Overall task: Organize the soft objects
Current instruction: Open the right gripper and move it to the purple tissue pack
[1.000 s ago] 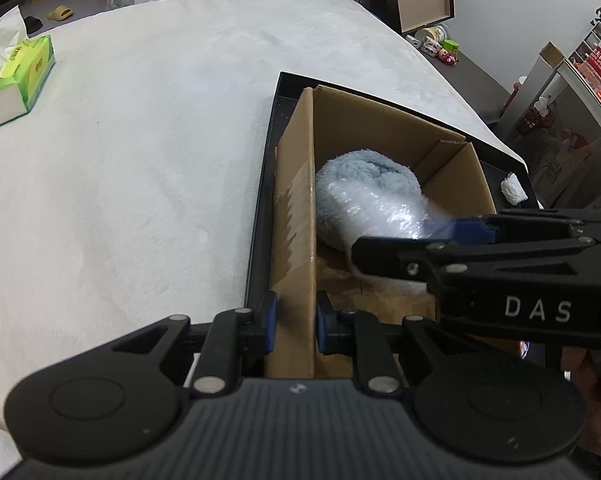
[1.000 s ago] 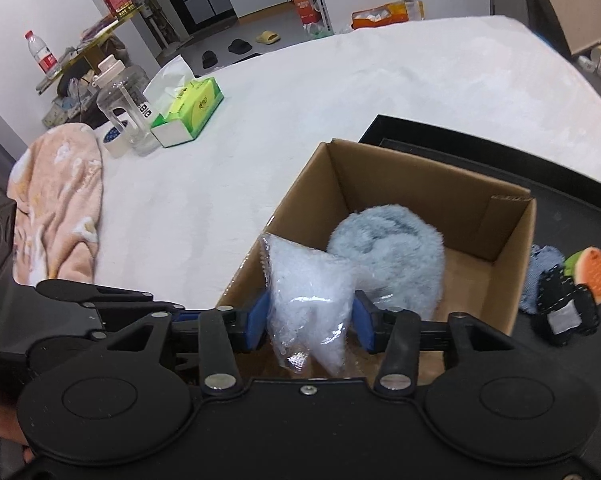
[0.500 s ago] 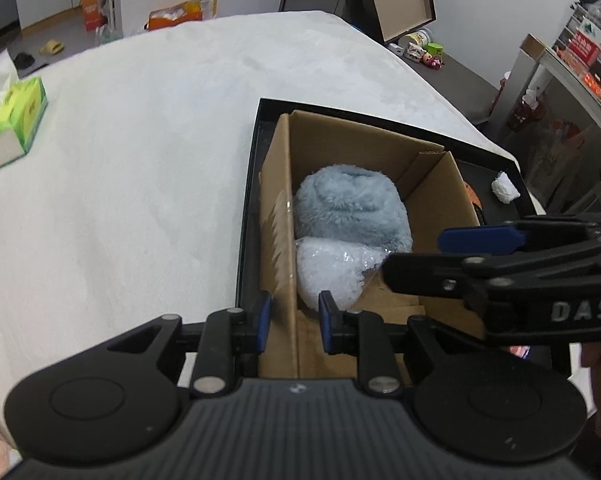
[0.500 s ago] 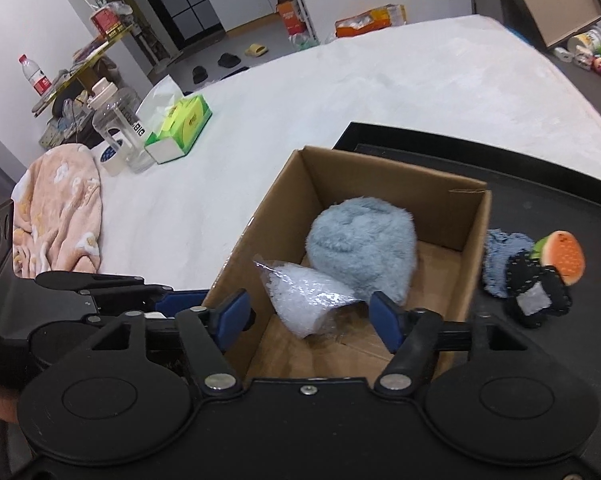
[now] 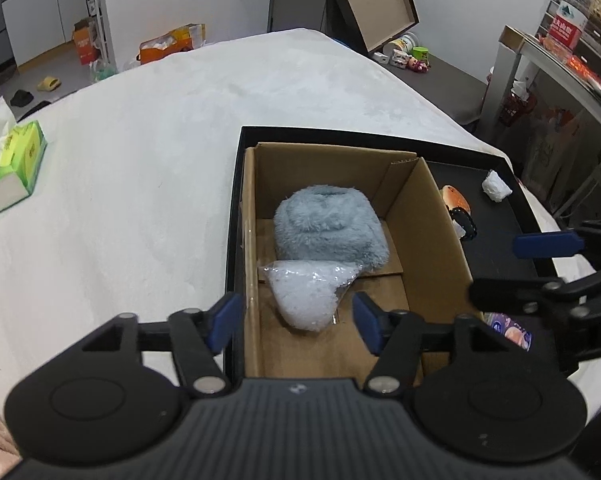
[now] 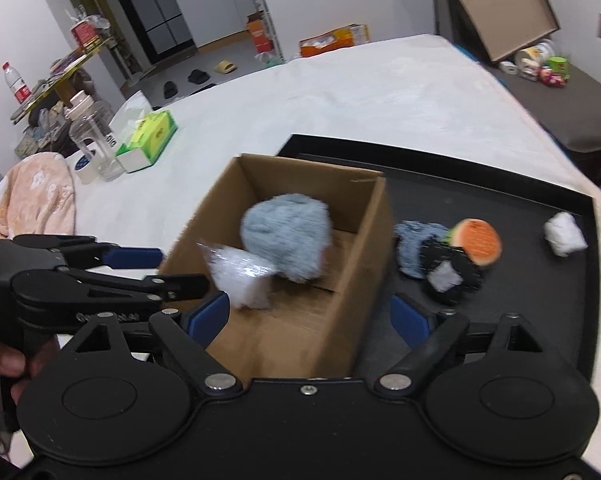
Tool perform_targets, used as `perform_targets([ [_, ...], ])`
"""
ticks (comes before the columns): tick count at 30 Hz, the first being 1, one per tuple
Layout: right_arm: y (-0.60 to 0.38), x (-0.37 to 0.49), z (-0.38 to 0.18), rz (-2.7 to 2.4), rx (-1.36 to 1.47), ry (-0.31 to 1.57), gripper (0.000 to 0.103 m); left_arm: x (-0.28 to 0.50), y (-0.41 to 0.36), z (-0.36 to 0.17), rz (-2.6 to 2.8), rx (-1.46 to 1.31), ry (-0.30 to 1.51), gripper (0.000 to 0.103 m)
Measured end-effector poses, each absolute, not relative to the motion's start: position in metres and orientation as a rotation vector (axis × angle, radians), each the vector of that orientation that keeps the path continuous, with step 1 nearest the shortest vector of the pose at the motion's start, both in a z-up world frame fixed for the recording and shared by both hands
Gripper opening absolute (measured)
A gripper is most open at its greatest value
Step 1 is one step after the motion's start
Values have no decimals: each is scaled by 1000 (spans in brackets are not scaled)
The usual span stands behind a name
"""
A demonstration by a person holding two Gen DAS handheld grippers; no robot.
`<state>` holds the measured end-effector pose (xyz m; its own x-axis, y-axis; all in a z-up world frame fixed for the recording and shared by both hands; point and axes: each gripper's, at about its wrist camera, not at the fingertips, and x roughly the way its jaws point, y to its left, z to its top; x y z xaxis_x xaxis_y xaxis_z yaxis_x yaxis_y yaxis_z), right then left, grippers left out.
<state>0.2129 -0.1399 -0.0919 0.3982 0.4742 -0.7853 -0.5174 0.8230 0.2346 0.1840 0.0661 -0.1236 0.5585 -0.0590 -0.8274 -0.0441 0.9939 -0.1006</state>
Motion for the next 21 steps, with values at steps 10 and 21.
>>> perform_targets([
  [10,-191,204,-100,541,-43,968,93,186,56,-120,-6,-84,992,77],
  [21,-220,200,-123,534,-66,1004,101,193,53,-121,46,-78,1020,79],
])
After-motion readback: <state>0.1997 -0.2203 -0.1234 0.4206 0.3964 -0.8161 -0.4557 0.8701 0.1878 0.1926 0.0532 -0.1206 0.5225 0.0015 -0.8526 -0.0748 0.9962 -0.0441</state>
